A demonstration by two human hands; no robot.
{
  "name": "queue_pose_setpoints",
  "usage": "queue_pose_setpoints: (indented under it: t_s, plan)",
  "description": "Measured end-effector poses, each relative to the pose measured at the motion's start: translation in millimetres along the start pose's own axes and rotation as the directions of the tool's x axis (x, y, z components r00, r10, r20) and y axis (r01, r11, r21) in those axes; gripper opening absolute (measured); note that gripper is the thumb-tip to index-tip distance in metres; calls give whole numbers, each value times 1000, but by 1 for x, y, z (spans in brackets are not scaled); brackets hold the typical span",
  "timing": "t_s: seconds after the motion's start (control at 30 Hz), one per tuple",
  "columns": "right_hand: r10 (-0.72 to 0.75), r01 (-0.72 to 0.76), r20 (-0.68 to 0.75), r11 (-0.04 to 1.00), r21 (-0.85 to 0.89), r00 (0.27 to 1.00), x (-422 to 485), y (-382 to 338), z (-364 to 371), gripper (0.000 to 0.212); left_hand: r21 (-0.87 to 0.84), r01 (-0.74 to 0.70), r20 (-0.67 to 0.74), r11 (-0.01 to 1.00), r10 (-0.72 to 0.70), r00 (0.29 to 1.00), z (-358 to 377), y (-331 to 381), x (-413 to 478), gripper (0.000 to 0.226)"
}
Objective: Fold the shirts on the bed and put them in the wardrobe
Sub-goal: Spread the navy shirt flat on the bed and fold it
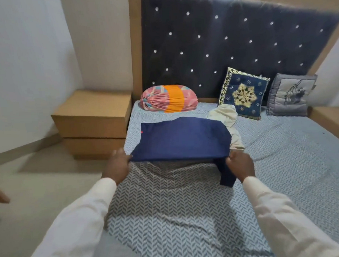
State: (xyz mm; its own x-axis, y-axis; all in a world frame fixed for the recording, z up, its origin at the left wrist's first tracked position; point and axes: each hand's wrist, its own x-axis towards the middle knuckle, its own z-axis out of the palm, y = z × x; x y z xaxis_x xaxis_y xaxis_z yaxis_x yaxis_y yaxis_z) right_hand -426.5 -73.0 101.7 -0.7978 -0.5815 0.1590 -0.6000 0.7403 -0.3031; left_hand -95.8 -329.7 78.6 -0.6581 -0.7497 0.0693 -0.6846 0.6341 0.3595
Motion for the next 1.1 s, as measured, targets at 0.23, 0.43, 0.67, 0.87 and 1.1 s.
queue_pose_setpoints:
  t_s: [0.23,0.43,0.67,0.87,1.1]
  plan:
    - [22,50,306,973,-225,952,-62,50,47,30,300,-173,364,938,54,930,45,-19,-64,21]
    - [84,54,315,913,-404,945,-110,65,42,31,478,-243,401,844,36,915,60,-3,-110,27]
    - [180,49,381,853,-520,907,-174,68,29,36,561,-309,524,768,-40,851,66,-5,-156,35]
    - [331,139,582,774,-617,743,-210,59,21,20,497,-326,691,804,-140,709,62,5,-174,43]
    - [447,-376,516,894,-241,731,-205,106,34,36,407,-276,669,871,-78,739,64,19,-162,42]
